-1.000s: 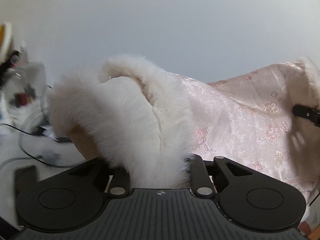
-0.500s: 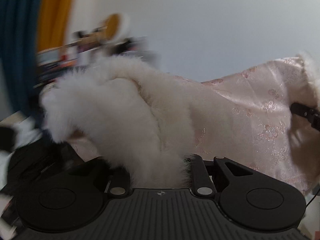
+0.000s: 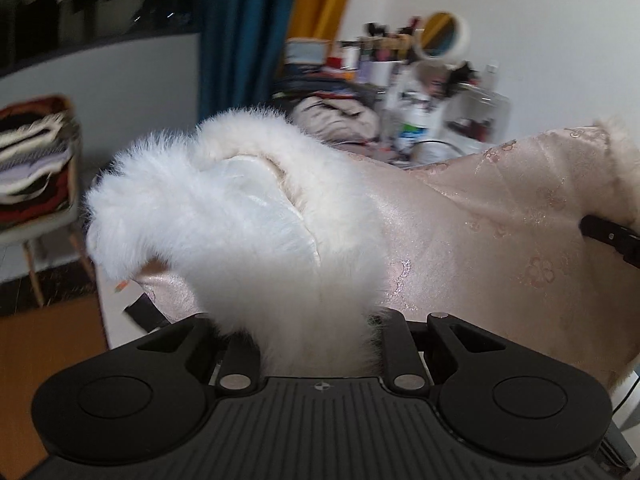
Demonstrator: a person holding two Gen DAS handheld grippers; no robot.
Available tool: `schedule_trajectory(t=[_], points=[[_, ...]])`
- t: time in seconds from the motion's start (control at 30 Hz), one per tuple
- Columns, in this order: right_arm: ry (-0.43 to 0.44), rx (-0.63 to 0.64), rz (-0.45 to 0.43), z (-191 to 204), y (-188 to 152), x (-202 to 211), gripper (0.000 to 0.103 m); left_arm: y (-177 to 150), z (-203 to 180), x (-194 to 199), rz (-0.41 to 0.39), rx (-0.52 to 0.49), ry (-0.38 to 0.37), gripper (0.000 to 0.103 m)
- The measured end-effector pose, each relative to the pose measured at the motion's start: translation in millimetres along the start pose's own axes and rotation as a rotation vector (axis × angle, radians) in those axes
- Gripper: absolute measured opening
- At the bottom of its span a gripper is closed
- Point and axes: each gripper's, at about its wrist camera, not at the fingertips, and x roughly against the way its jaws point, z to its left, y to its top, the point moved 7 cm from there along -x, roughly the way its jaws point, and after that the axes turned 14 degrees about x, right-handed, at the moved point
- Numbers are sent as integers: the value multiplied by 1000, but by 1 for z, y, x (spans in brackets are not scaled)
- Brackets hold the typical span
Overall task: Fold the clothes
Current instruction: 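Lift the folded jacket off the ironing board with both grippers, then carry the folded jacket with both grippers to the clothes stack on the chair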
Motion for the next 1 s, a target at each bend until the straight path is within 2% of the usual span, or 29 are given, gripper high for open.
schedule_trajectory(t=[0.07, 0.17, 0.3, 0.47, 0.63, 0.77, 0.87, 1.0], points=[[4, 37, -2, 34, 18, -14, 18, 8, 29, -5, 4, 27, 8, 19], [13, 86, -4, 84, 44, -35, 18, 27, 68, -1, -38, 4, 19, 19], [77, 75, 1, 139, 67, -78, 18, 53, 107, -1, -71, 44, 68, 19], [149, 86, -17, 188, 91, -116, 18, 81, 142, -1, -103, 79, 123, 19], [258, 62, -16, 215, 104, -159, 18, 97, 173, 3, -115, 181, 194, 19], [293, 73, -39, 244, 118, -180, 18, 108, 208, -2, -153, 207, 218, 19], [327, 129, -28, 284, 133, -204, 18, 117, 244, -8, -197, 240, 211, 19], [365, 143, -26, 356, 162, -235, 18, 132, 321, -7, -209, 283, 213, 18]])
